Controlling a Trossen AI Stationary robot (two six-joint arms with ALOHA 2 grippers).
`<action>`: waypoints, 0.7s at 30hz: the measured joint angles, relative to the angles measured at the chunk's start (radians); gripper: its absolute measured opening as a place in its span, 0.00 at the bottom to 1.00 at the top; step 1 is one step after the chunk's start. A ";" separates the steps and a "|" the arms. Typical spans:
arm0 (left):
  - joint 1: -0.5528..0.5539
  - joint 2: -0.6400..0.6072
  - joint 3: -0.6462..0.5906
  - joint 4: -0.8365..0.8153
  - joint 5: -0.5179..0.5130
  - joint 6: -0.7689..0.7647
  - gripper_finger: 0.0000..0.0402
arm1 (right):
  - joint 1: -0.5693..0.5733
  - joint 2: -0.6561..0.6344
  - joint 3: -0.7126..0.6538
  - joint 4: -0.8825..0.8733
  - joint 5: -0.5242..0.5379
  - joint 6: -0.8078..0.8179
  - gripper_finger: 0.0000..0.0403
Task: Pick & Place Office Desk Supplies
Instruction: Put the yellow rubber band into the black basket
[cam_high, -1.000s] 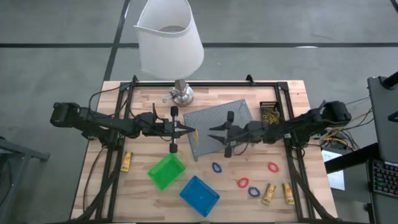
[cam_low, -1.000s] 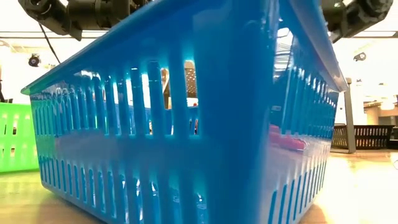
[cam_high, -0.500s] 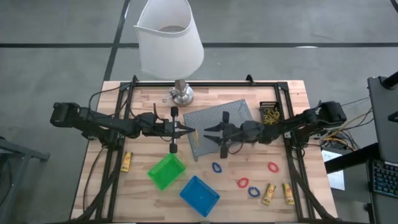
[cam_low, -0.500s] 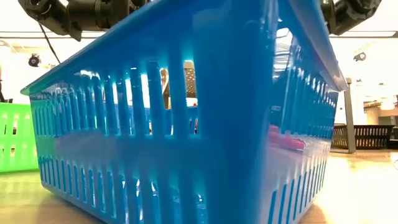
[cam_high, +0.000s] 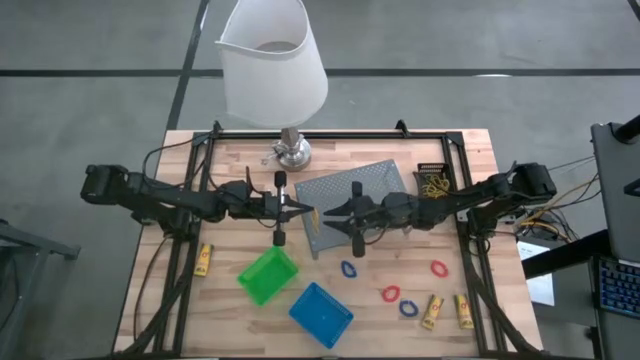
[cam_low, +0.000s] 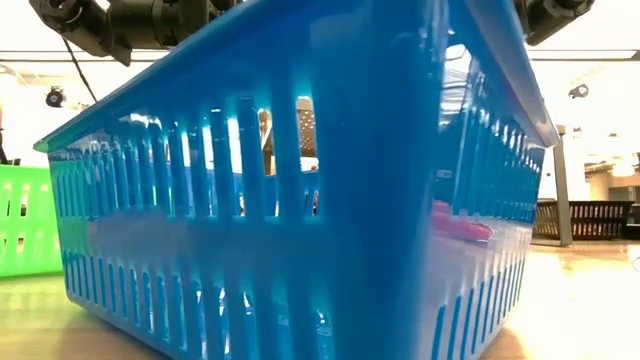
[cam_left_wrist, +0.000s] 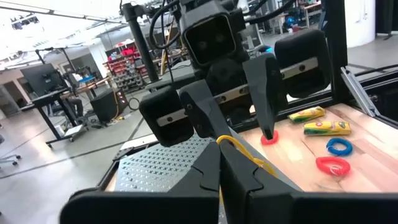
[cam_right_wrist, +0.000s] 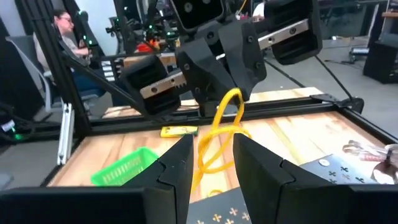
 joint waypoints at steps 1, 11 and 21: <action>0.000 0.000 0.000 0.000 0.000 0.002 0.00 | 0.000 0.000 0.000 0.000 0.000 0.007 0.28; 0.000 0.000 0.000 0.002 0.000 0.002 0.00 | -0.013 0.000 0.001 -0.002 0.000 0.109 0.28; 0.000 0.000 0.000 0.003 0.000 0.015 0.00 | -0.021 0.057 0.026 0.004 -0.006 0.127 0.28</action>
